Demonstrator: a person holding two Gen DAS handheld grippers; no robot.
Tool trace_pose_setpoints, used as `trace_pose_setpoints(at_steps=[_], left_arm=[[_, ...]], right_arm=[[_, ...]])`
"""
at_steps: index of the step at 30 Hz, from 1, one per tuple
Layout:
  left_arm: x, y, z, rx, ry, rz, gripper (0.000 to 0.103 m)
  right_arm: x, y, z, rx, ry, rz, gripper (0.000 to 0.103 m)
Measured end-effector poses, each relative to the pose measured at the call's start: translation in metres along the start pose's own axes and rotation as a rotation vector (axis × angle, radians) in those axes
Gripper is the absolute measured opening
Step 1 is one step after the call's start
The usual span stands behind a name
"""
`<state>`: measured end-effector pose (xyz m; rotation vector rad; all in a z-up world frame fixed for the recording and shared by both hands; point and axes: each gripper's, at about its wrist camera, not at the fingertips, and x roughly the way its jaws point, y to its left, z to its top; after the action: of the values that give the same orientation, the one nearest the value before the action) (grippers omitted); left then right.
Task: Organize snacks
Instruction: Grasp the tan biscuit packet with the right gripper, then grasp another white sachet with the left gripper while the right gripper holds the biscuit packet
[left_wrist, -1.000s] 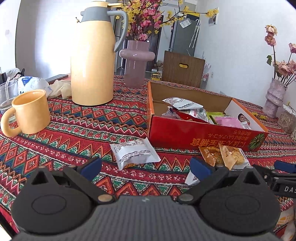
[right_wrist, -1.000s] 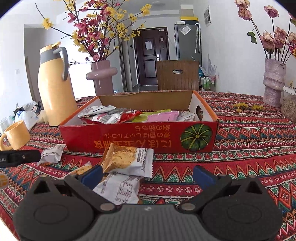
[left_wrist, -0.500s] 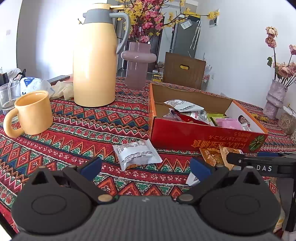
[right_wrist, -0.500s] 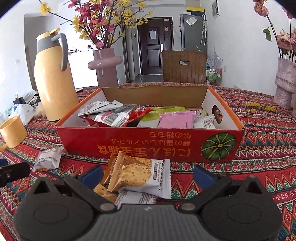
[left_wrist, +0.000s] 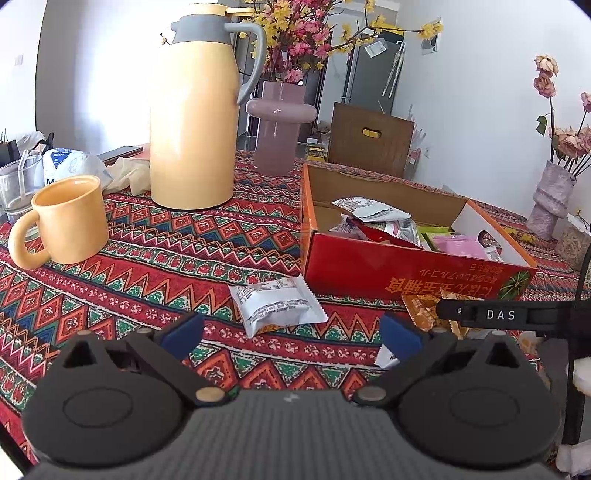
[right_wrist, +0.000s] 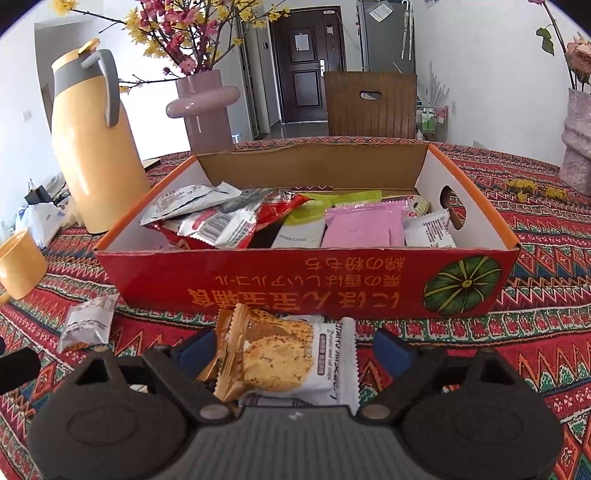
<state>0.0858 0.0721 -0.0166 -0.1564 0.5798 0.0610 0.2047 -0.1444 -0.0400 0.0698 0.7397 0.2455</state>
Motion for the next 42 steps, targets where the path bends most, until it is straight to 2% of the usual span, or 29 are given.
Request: trace_pose_setpoints(at_steps=[2, 9, 12, 29, 42], left_arm=[[0.001, 0.0, 0.0, 0.001, 0.002, -0.001, 0.103], [0.001, 0.0, -0.001, -0.001, 0.007, 0.0, 0.103], [0.003, 0.0, -0.001, -0.004, 0.014, 0.005, 0.103], [0.017, 0.003, 0.005, -0.009, 0.045, 0.037, 0.103], [0.062, 0.008, 0.026, -0.025, 0.147, 0.141, 0.103]], right_arm=[[0.001, 0.0, -0.001, 0.001, 0.007, 0.008, 0.076], [-0.001, 0.001, -0.004, -0.013, -0.001, 0.013, 0.07], [-0.004, 0.0, -0.005, -0.014, -0.013, 0.018, 0.063], [-0.038, -0.022, -0.008, 0.019, -0.131, 0.015, 0.062], [-0.06, -0.061, -0.021, 0.081, -0.177, -0.058, 0.063]])
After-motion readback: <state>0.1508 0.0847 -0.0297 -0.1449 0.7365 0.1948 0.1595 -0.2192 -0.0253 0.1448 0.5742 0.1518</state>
